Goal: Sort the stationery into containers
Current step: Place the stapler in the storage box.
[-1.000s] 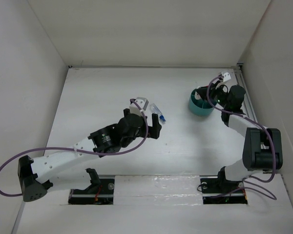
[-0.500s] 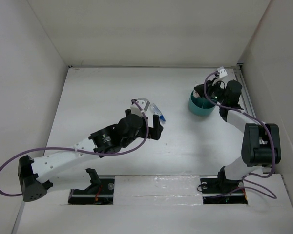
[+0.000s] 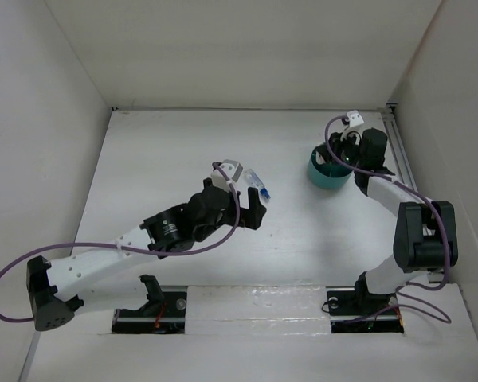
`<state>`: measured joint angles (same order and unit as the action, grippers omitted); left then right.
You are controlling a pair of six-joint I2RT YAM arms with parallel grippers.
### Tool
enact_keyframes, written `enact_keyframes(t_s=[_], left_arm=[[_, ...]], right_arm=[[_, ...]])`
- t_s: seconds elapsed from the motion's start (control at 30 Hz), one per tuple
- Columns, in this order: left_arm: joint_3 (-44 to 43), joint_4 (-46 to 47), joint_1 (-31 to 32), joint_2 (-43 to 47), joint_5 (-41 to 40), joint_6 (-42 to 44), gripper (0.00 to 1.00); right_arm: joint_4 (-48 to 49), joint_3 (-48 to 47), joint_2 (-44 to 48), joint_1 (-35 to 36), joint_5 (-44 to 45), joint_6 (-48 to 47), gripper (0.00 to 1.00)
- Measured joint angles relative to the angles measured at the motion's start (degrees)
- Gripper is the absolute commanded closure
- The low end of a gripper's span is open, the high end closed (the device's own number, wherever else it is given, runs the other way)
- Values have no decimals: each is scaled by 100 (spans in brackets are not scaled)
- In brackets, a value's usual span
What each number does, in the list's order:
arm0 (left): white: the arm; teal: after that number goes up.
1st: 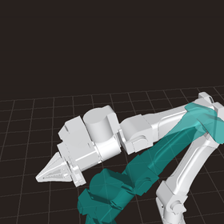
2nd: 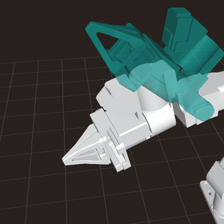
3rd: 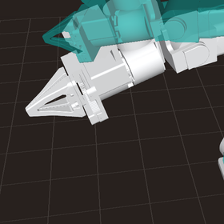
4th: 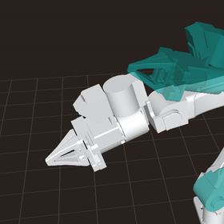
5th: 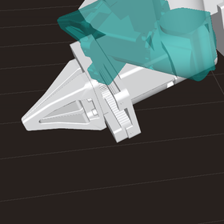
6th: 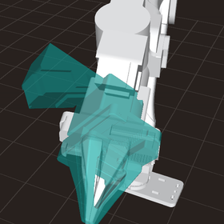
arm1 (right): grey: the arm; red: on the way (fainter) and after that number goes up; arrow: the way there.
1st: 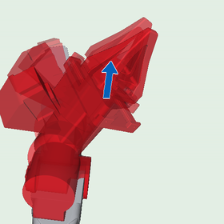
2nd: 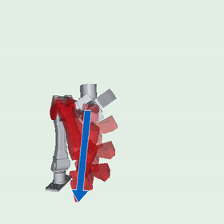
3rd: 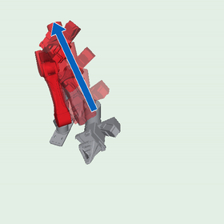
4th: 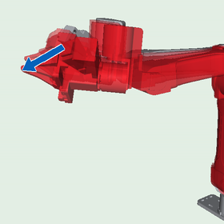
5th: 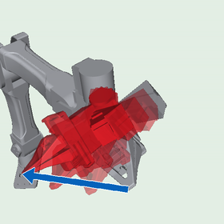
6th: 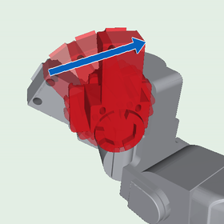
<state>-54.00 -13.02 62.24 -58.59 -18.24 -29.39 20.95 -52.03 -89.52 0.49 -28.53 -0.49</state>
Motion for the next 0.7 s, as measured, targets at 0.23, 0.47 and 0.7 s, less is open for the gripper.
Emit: enact_keyframes(t_s=[0.23,0.47,0.7], left_arm=[[0,-9,361,9,-149,24,0],[0,-20,369,9,-400,4,0],[0,-57,369,9,-516,-28,0]], right_arm=[[-210,-2,0,81,245,-85,100],[-446,-66,-20,153,417,-170,85],[-549,-103,-20,186,468,-236,70]])
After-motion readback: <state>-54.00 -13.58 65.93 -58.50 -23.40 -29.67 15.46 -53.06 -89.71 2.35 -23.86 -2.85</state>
